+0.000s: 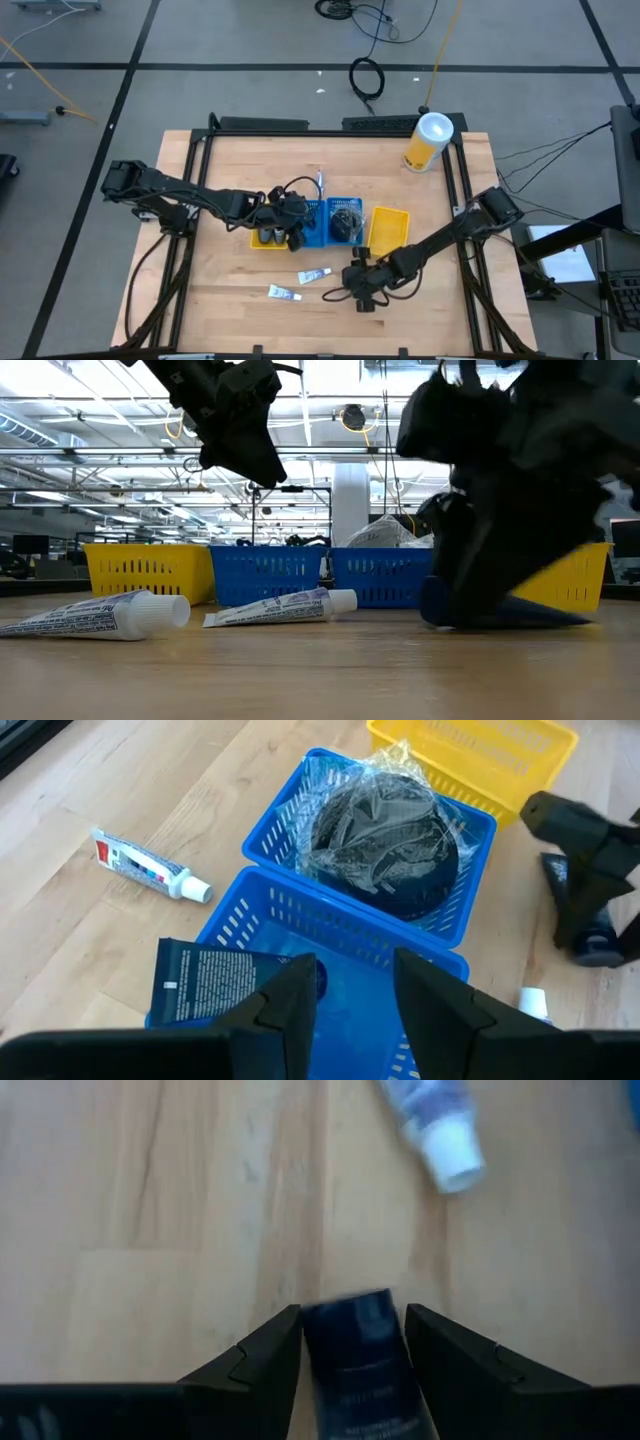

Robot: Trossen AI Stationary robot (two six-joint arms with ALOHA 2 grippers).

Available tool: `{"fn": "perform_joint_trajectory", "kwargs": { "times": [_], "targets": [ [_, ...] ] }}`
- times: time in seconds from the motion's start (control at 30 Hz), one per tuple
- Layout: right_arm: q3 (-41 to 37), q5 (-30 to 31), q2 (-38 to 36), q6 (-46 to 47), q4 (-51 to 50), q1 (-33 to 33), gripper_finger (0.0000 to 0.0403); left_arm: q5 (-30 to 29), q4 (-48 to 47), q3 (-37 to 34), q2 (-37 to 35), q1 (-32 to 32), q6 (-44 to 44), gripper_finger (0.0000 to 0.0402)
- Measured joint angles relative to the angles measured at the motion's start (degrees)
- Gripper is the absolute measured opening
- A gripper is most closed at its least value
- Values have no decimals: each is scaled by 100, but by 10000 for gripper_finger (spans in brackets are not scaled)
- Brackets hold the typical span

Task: Pick & Place Travel size toiletries
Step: Put the shave cream into the left blue bin

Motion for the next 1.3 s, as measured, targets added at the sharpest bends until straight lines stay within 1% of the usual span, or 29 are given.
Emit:
{"fn": "perform_joint_trajectory", "kwargs": {
  "times": [0.4, 0.5, 0.6, 0.83, 0.93, 1.1, 1.3],
  "targets": [
    [-4, -27, 57, -61, -47, -7, 170, 0, 4, 0, 0, 0, 0, 136],
    [-4, -24, 57, -56, -56, -7, 152, -1, 4, 0, 0, 0, 0, 136],
    [-4, -24, 50, -54, -63, -7, 121, -2, 4, 0, 0, 0, 0, 136],
    [-14, -58, -42, -78, -111, -7, 118, -2, 3, 0, 0, 0, 0, 136],
    [-17, -15, -217, -183, -108, -3, 118, -2, 3, 0, 0, 0, 0, 136],
    [-17, 174, -740, -418, -132, 1, 118, -2, 23, 0, 0, 0, 2, 136],
    [-17, 761, -1463, -881, -147, -4, 118, -2, 348, 0, 0, 0, 233, 136]
  ]
}}
